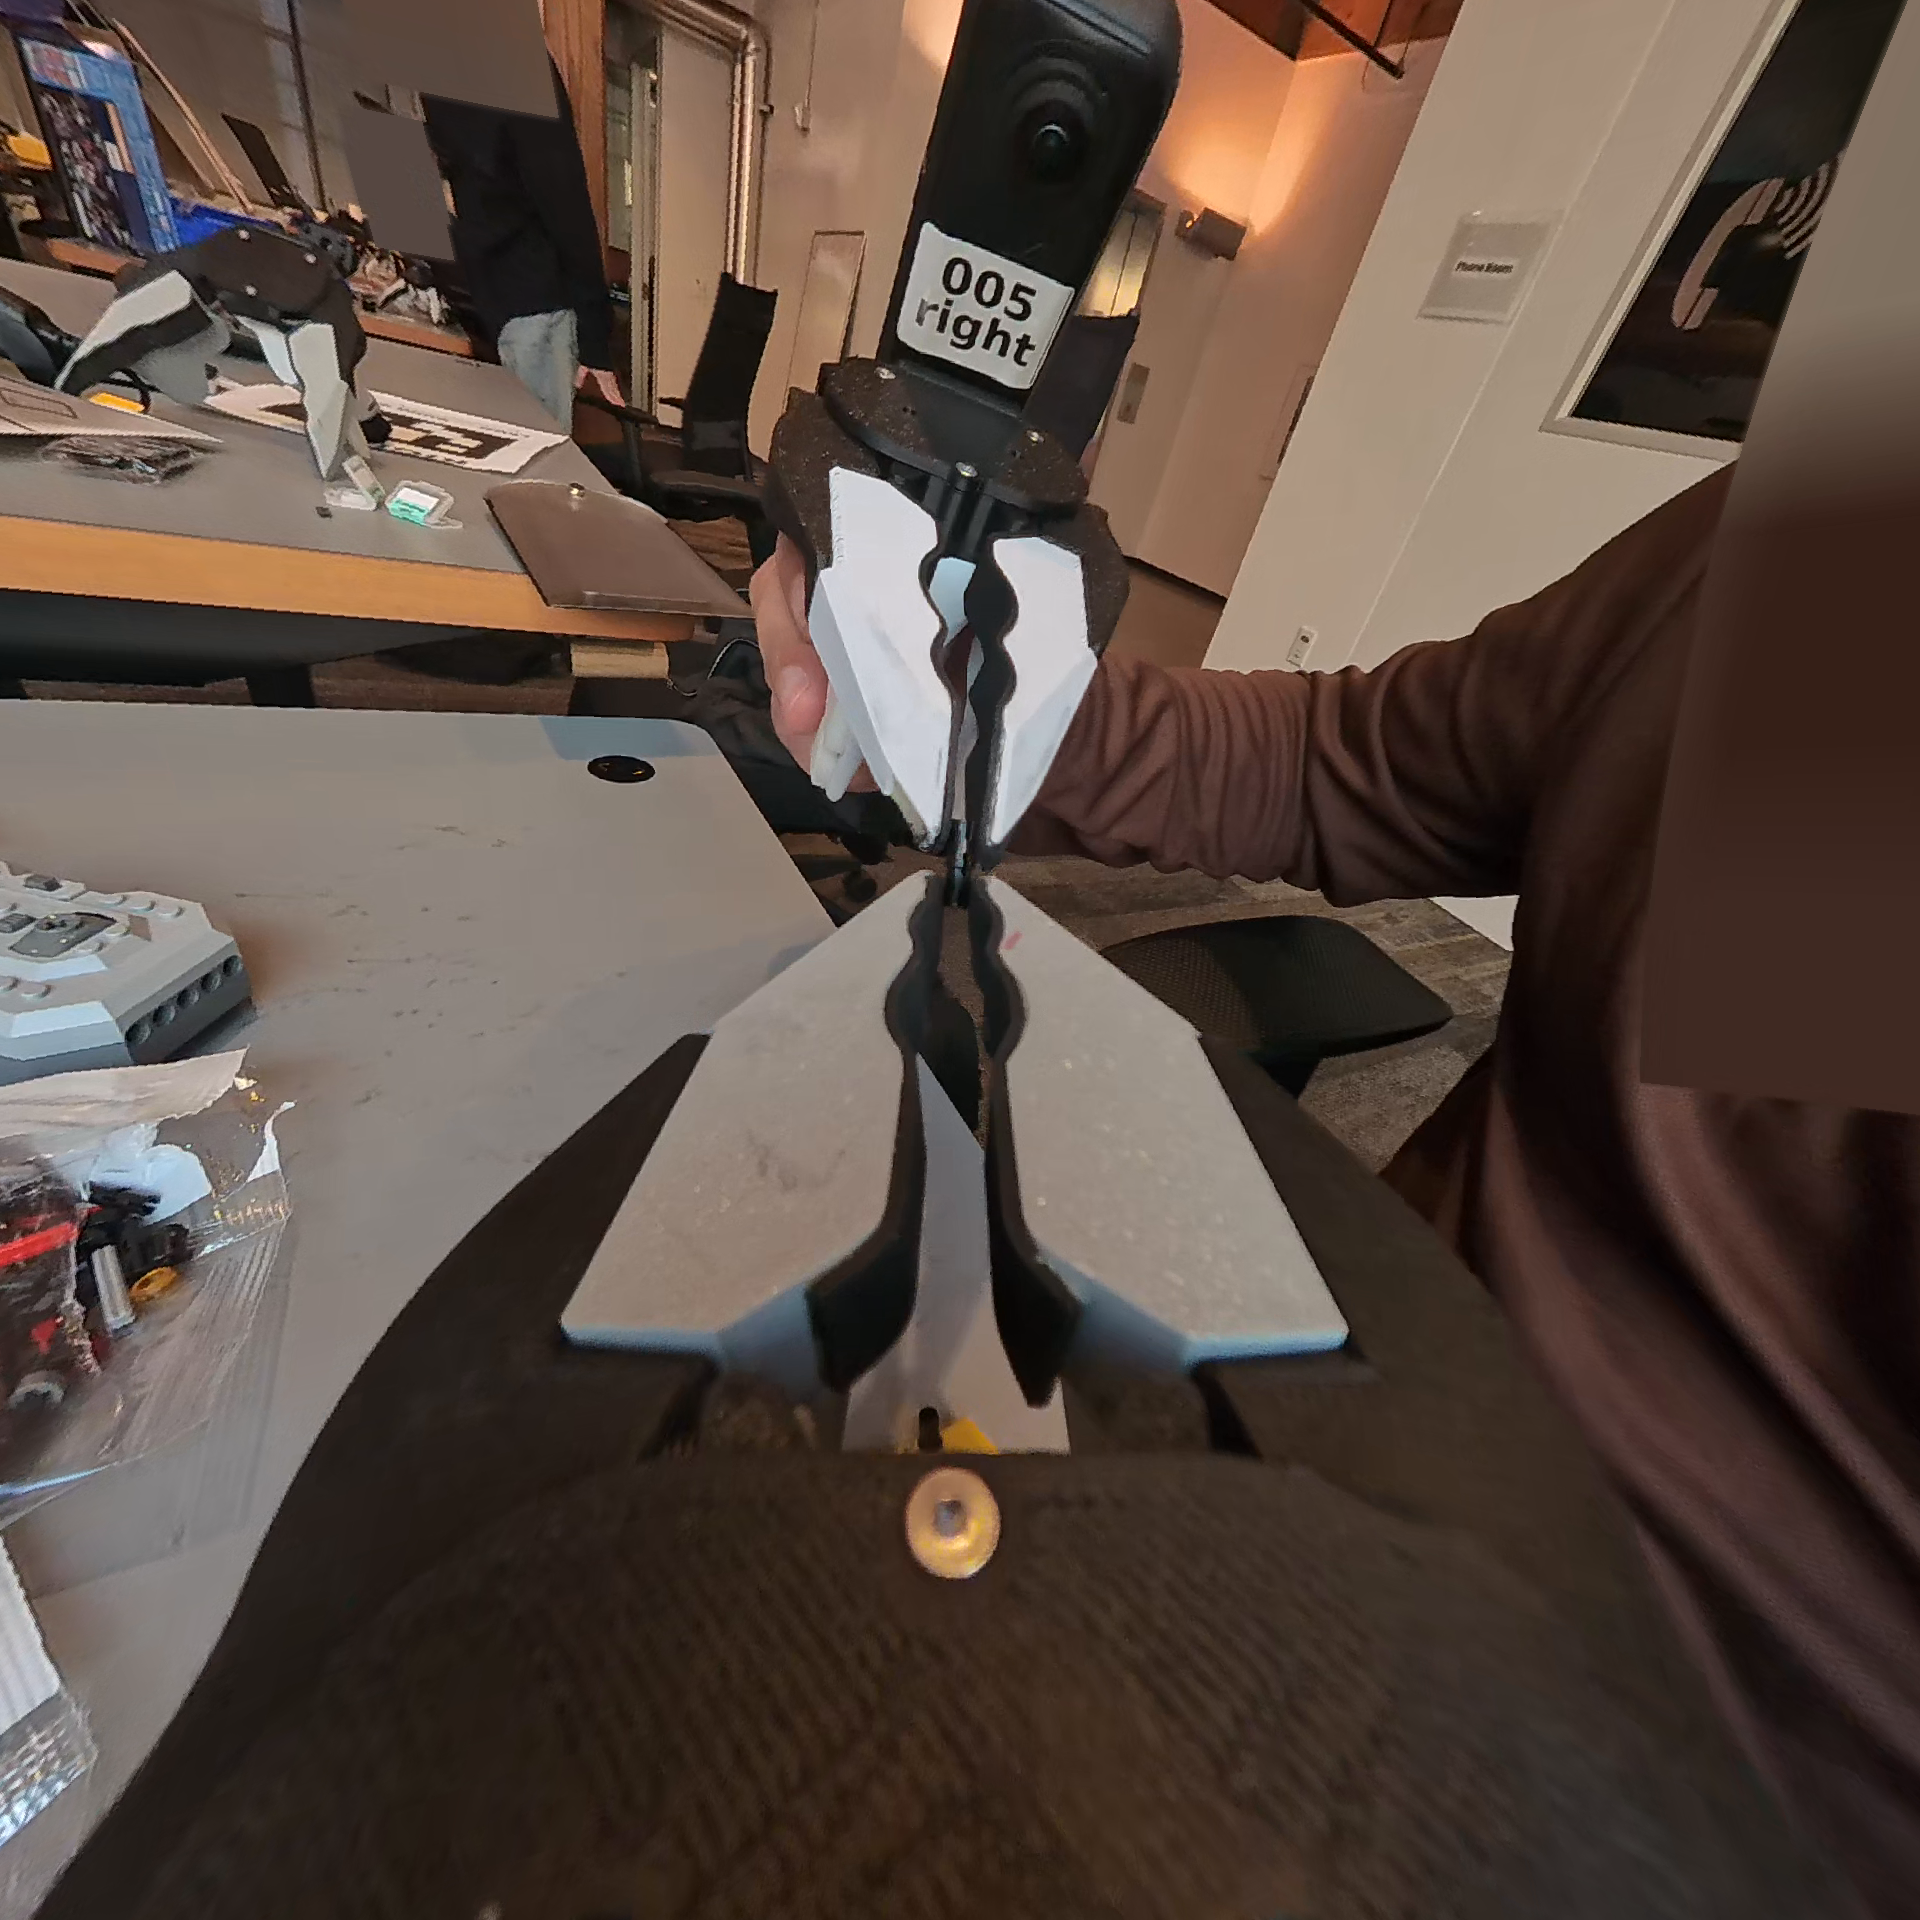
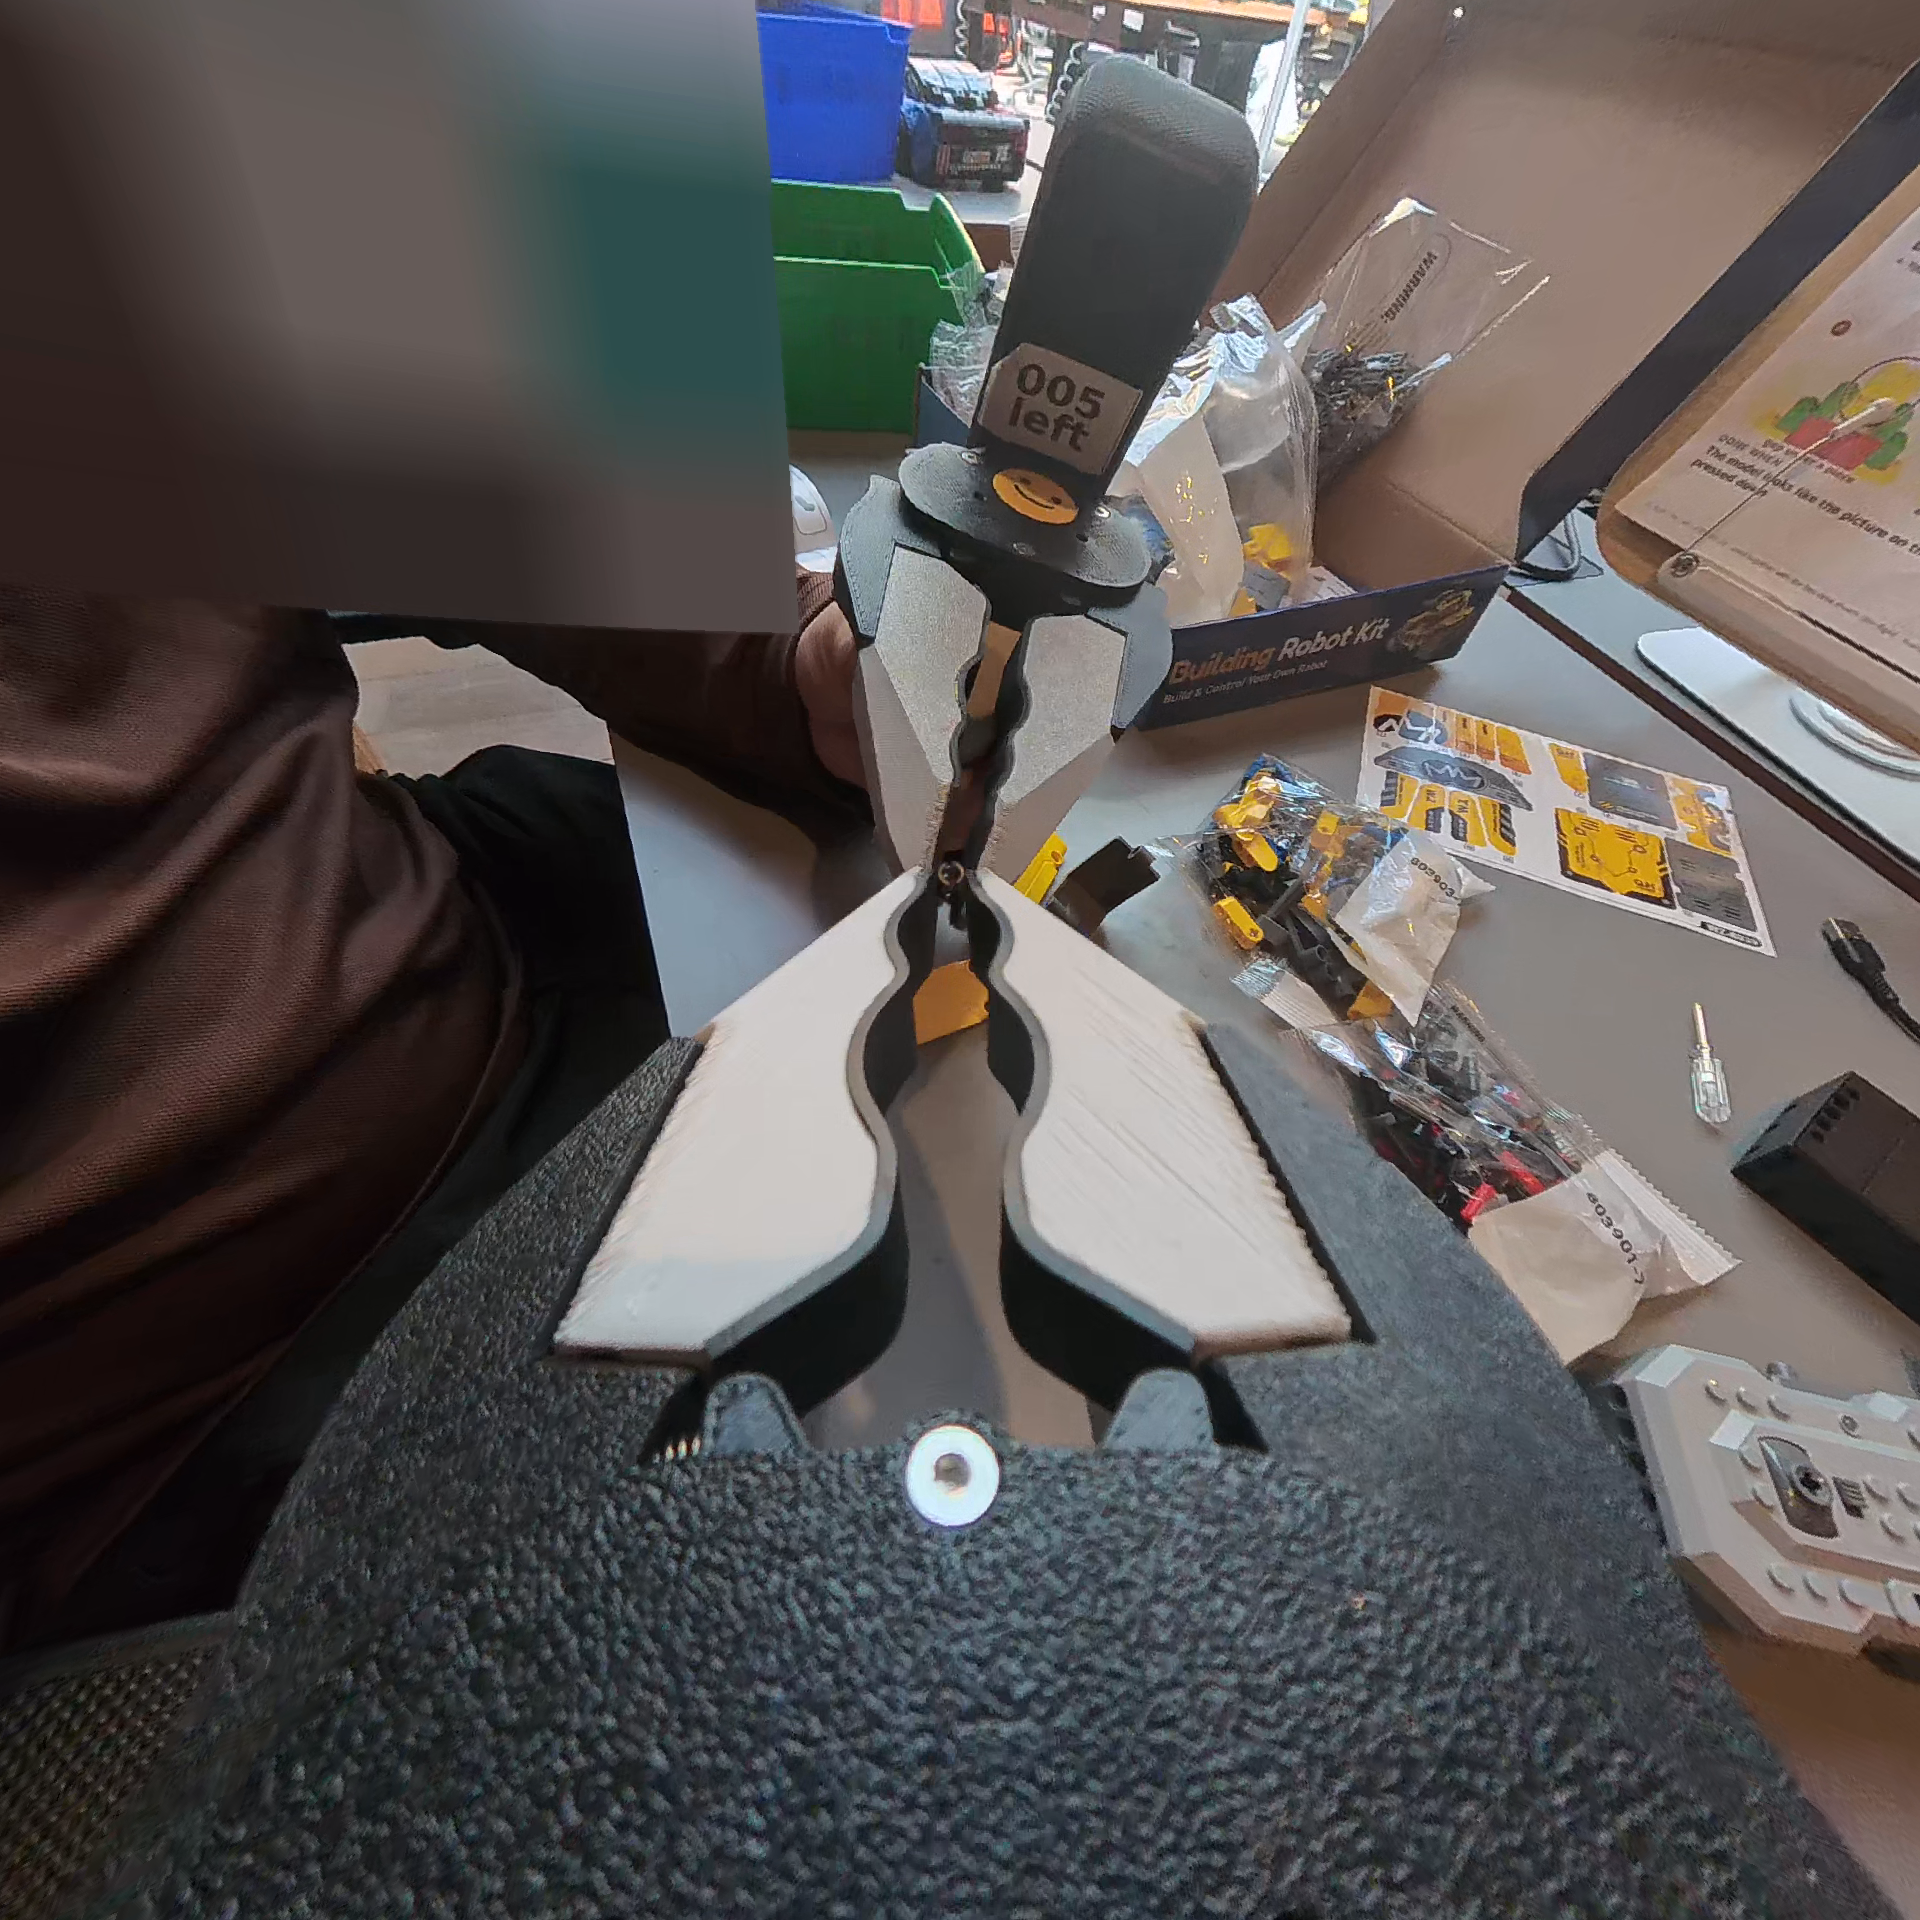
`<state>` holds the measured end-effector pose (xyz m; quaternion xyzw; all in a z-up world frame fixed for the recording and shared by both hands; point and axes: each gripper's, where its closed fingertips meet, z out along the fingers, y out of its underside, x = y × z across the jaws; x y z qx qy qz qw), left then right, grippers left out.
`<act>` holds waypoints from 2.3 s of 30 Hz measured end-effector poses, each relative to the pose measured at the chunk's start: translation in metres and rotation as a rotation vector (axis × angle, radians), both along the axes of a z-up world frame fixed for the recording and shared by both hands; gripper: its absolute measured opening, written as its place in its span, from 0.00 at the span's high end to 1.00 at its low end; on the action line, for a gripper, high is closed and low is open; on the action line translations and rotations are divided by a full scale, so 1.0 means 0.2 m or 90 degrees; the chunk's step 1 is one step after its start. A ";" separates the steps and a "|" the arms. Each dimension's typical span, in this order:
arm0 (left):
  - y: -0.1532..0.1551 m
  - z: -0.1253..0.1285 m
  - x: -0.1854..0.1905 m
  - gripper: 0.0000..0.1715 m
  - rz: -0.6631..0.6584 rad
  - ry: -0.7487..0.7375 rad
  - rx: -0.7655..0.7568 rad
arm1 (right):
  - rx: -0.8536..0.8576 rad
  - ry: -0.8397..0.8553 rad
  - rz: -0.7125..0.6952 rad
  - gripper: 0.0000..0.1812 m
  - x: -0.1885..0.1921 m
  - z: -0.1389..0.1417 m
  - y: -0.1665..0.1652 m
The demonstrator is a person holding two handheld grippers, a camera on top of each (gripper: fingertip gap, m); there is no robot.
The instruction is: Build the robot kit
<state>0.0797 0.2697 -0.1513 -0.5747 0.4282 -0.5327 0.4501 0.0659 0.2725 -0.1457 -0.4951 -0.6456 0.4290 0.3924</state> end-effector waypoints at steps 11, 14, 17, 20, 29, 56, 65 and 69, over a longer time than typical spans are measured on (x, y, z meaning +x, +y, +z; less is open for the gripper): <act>0.01 -0.02 0.00 0.99 0.002 0.008 -0.005 | -0.039 0.002 0.002 0.97 -0.01 -0.01 0.00; 0.01 -0.03 0.00 0.99 -0.002 0.008 -0.019 | -0.044 -0.006 -0.001 0.97 -0.02 -0.02 0.01; 0.04 -0.05 0.00 0.99 0.014 0.017 -0.029 | -0.077 -0.014 -0.017 0.98 -0.02 -0.04 0.03; 0.15 -0.10 -0.06 0.98 0.098 0.093 0.003 | -0.131 -0.027 -0.084 0.98 -0.03 -0.10 0.14; 0.26 -0.56 -0.18 0.78 0.171 0.450 -0.003 | -0.253 -0.171 -0.241 0.98 -0.08 -0.53 0.33; 0.28 -0.69 -0.13 0.92 0.144 0.541 0.022 | -0.175 -0.225 -0.263 0.98 -0.09 -0.64 0.31; 0.27 -0.69 -0.12 0.92 0.141 0.540 0.041 | -0.033 -0.221 -0.247 0.98 -0.08 -0.64 0.28; 0.26 -0.69 -0.11 0.92 0.138 0.539 0.047 | 0.164 -0.223 -0.226 0.98 -0.06 -0.64 0.27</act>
